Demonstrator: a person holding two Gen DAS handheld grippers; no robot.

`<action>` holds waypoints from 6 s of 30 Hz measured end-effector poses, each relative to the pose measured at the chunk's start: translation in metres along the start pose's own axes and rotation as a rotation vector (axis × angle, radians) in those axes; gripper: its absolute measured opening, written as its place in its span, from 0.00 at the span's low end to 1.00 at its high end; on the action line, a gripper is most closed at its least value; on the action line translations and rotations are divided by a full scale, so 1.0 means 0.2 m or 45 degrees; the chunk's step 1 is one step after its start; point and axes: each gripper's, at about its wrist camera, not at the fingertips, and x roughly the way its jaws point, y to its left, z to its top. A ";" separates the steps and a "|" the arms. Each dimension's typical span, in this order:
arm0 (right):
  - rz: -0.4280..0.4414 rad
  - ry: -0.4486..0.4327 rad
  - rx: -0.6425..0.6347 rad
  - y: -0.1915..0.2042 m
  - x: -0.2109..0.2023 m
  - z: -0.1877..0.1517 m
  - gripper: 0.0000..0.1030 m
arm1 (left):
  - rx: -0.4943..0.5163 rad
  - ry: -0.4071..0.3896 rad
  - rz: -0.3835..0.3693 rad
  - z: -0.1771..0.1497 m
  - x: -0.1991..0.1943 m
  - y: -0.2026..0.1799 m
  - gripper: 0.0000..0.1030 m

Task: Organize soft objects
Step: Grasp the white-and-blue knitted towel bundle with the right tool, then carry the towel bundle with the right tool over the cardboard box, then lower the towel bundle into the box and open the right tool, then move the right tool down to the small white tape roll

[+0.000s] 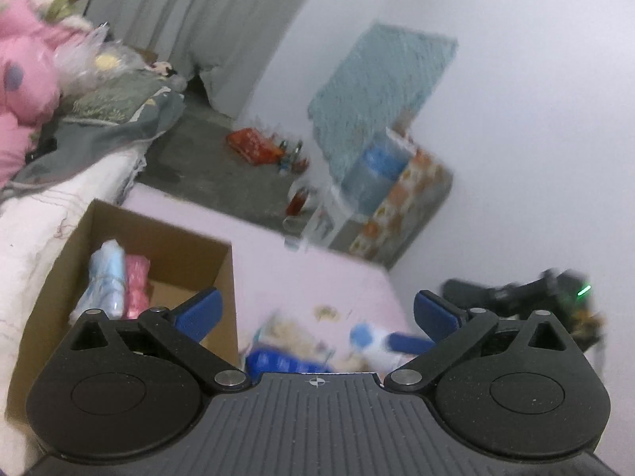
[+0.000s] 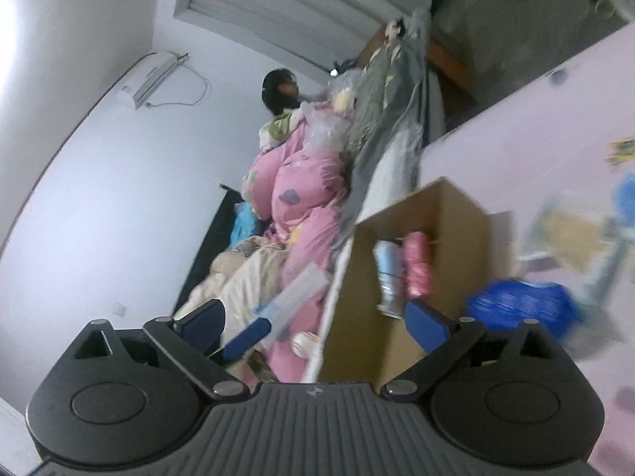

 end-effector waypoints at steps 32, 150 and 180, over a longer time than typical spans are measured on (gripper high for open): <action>-0.776 -0.003 -0.386 -0.70 -0.24 0.24 0.92 | 0.568 0.156 0.005 -0.89 0.91 -0.59 0.83; -0.650 -0.014 -0.217 -0.44 -0.37 -0.03 0.82 | 0.525 0.170 -0.424 -0.73 0.31 -0.41 1.00; -0.725 0.153 -0.408 -0.73 -0.08 -0.18 0.65 | 0.492 0.388 -0.026 -0.98 1.02 -0.44 0.49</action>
